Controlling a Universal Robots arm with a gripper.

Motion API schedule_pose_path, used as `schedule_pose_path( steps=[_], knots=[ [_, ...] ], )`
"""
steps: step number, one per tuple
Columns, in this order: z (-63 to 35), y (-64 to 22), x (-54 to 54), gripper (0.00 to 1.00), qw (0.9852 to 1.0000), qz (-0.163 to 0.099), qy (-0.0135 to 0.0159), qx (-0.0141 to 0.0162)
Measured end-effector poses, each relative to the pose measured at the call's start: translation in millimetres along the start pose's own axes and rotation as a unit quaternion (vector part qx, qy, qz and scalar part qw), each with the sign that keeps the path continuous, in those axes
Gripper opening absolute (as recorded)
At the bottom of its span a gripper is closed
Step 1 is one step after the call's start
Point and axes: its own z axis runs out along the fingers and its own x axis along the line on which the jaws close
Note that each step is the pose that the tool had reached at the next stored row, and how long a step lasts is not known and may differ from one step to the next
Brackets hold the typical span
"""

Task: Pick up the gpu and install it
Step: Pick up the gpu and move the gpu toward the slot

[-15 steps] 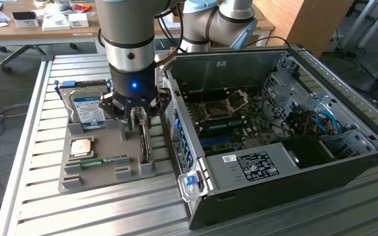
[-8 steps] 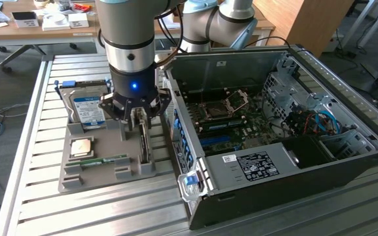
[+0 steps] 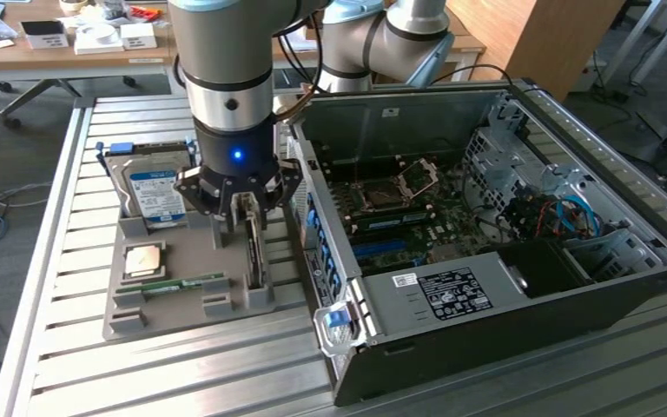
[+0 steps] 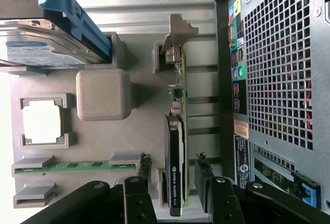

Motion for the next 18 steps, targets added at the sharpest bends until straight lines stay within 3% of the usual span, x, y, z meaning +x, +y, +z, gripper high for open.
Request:
schedule_pose_path(
  steps=[18],
  knots=[
    [12.1, -0.2, -3.1, 0.47, 1.0, 0.0, -0.0001, -0.0001]
  ],
)
